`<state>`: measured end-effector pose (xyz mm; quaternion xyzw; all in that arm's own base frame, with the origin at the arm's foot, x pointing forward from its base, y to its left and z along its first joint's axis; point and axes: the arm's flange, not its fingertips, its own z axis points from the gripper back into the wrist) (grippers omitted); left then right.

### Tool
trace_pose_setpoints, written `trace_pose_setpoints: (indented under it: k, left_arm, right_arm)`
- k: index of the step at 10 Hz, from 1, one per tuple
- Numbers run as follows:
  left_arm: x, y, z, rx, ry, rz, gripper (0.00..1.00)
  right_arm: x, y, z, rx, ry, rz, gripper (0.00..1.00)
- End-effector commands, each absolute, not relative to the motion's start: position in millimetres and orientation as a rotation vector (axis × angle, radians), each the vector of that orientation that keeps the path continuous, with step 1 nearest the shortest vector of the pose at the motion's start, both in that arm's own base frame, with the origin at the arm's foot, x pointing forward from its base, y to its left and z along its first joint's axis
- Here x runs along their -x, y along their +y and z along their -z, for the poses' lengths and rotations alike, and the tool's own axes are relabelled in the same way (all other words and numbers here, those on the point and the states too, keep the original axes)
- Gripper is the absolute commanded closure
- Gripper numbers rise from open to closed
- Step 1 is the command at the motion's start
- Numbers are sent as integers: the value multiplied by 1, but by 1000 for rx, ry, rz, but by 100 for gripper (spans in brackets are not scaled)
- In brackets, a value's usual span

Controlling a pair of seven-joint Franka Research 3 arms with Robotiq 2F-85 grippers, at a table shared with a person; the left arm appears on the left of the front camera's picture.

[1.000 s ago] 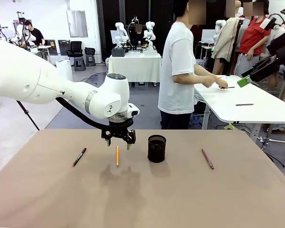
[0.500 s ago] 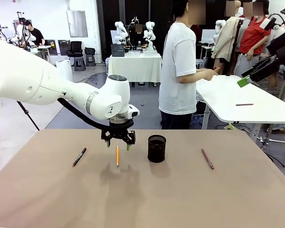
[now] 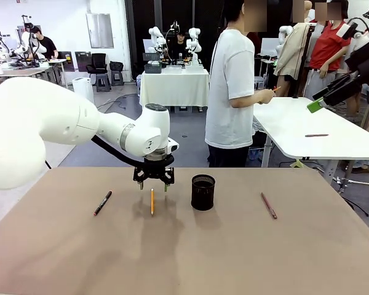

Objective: Place the pens into the pen holder.
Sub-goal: Pick up a writing instrument from the table and place it into the Pen holder.

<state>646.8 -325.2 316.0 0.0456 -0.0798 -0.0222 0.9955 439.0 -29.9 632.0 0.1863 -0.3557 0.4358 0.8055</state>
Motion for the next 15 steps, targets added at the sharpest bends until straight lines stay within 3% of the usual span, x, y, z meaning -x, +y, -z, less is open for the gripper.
trace_pose_setpoints:
  k: [1, 5, 6, 10, 11, 15]
  left_arm:
    - [-657, -326, -315, -104, -138, -6, 0]
    - [-662, -326, -312, -84, -93, -62, 0]
    - [-662, -325, -311, -69, -93, -57, 15]
    - [-663, -319, -312, -59, -71, -64, 91]
    - [-662, -318, -312, -61, -67, -65, 100]
    - [-660, -312, -313, -59, -66, -79, 100]
  right_arm:
    - [-440, -30, -633, -404, -767, -936, 0]
    - [-440, -30, -633, -404, -767, -936, 0]
    - [-440, -30, -633, -404, -767, -936, 0]
    - [-440, -30, -633, -404, -767, -936, 0]
    - [-440, -30, -633, -404, -767, -936, 0]
    - [-440, -30, -633, -404, -767, -936, 0]
